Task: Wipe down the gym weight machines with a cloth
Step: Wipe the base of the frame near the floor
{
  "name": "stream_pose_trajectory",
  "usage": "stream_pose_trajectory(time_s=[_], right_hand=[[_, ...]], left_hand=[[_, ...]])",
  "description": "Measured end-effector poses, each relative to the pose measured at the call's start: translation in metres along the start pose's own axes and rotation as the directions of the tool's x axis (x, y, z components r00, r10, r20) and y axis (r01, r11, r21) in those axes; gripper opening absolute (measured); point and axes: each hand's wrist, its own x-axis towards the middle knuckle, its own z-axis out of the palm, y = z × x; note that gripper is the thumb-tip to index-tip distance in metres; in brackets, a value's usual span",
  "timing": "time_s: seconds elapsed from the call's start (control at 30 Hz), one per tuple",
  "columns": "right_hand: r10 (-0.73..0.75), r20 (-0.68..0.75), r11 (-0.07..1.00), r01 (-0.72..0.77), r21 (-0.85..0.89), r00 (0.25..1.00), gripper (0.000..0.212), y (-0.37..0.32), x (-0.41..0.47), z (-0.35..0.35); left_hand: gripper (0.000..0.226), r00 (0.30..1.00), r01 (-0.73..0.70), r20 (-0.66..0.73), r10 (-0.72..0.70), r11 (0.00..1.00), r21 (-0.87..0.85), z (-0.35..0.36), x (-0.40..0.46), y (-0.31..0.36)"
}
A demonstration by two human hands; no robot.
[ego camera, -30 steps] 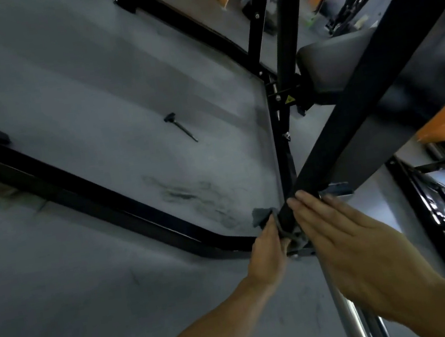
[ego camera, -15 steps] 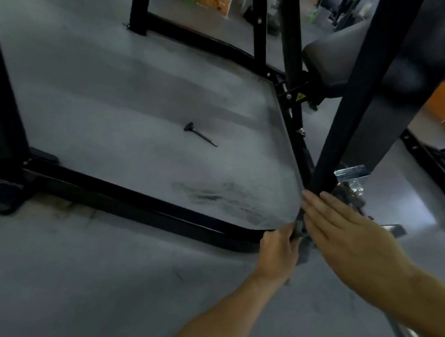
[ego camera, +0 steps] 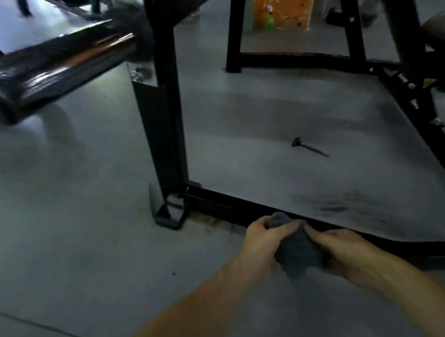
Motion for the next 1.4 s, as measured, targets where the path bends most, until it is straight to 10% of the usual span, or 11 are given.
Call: stream_pose_trajectory(time_s=[0.07,0.3,0.43,0.57,0.77,1.07,1.27,1.4], right_hand=[[-0.012,0.036,0.998,0.01,0.069,0.999,0.025,-0.004,0.003,0.025],[-0.378,-0.087,0.926,0.378,-0.02,0.922,0.014,-0.058,0.048,0.111],[-0.627,-0.002,0.695,0.558,-0.454,0.779,0.023,-0.089,0.09,0.149],[-0.574,0.205,0.359,0.469,-0.807,0.792,0.041,-0.071,0.123,0.159],[-0.688,0.199,0.363,0.568,-0.738,0.698,0.012,-0.056,0.124,0.168],[-0.777,0.117,0.535,0.748,-0.393,0.618,0.026,-0.141,0.123,0.159],[-0.847,0.423,0.194,0.927,-0.321,0.323,0.032,-0.167,0.097,0.15],[-0.492,0.815,0.012,0.939,-0.345,0.306,0.03,-0.088,0.09,0.163]], left_hand=[[0.01,0.999,-0.033,-0.032,0.034,0.998,0.052,-0.032,-0.002,0.005],[0.037,0.982,-0.162,-0.087,0.166,0.986,0.049,-0.118,0.008,0.052],[0.034,0.873,-0.072,-0.423,0.243,0.921,0.382,-0.162,0.033,0.066],[0.022,0.92,0.146,-0.356,0.163,0.7,0.699,-0.184,0.024,0.038],[0.027,0.935,0.117,-0.28,0.216,0.558,0.822,-0.198,0.015,0.022],[0.025,0.939,0.058,-0.234,0.251,0.557,0.828,-0.197,0.016,0.03],[0.032,0.904,0.002,-0.201,0.377,0.467,0.884,-0.19,0.026,0.048],[0.028,0.875,-0.06,-0.087,0.475,0.285,0.957,-0.189,0.029,0.048]])
